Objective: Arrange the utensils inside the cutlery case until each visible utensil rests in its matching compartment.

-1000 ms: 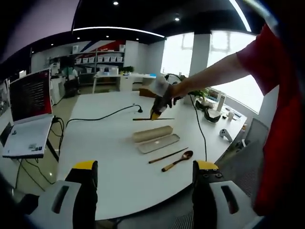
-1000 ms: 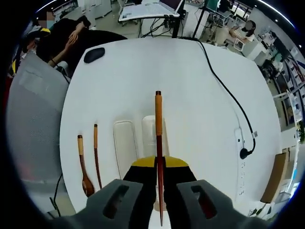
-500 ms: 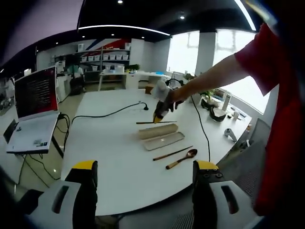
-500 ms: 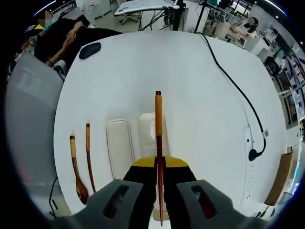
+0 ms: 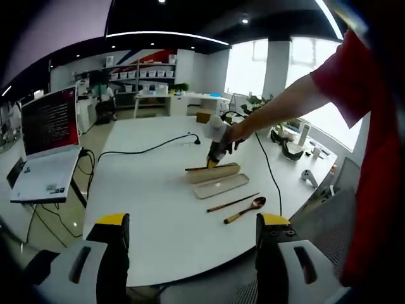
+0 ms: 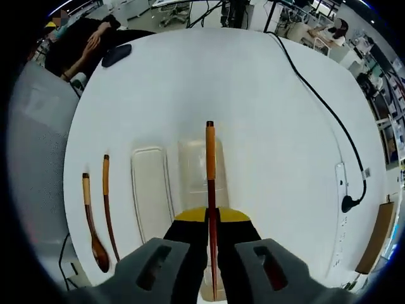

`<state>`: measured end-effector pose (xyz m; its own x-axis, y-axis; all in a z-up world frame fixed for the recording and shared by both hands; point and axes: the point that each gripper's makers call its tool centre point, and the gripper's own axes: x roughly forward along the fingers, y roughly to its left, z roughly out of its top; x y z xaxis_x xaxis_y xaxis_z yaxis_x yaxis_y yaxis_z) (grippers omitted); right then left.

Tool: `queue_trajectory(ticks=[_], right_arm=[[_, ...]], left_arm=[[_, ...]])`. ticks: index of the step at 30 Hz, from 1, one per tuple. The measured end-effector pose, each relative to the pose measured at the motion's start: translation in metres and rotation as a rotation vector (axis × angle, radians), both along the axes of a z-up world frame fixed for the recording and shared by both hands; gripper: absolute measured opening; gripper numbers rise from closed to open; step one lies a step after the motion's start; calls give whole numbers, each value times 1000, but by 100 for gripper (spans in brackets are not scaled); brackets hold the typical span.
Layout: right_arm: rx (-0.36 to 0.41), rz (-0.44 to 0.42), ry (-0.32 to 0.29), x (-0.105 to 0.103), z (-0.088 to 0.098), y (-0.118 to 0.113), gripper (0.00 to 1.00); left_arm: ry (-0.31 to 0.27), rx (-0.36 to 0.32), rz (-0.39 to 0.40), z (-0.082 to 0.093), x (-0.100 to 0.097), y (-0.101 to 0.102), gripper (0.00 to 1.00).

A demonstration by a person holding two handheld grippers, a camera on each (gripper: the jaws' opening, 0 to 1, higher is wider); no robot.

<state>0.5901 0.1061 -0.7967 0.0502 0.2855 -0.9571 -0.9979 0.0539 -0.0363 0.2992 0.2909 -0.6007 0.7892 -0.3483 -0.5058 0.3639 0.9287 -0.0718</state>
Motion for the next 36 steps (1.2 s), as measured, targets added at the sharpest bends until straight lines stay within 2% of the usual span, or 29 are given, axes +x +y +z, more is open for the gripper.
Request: queue_trajectory(ticks=[11, 26, 36], right_arm=[[-12, -29, 13, -1, -11, -12, 0], [-5, -57, 31, -3, -20, -7, 1], [-22, -65, 34, 2, -26, -12, 1]], left_arm=[[9, 8, 7, -4, 4, 5, 84], [3, 15, 3, -2, 4, 2, 84], [11, 25, 11, -4, 3, 5, 84]])
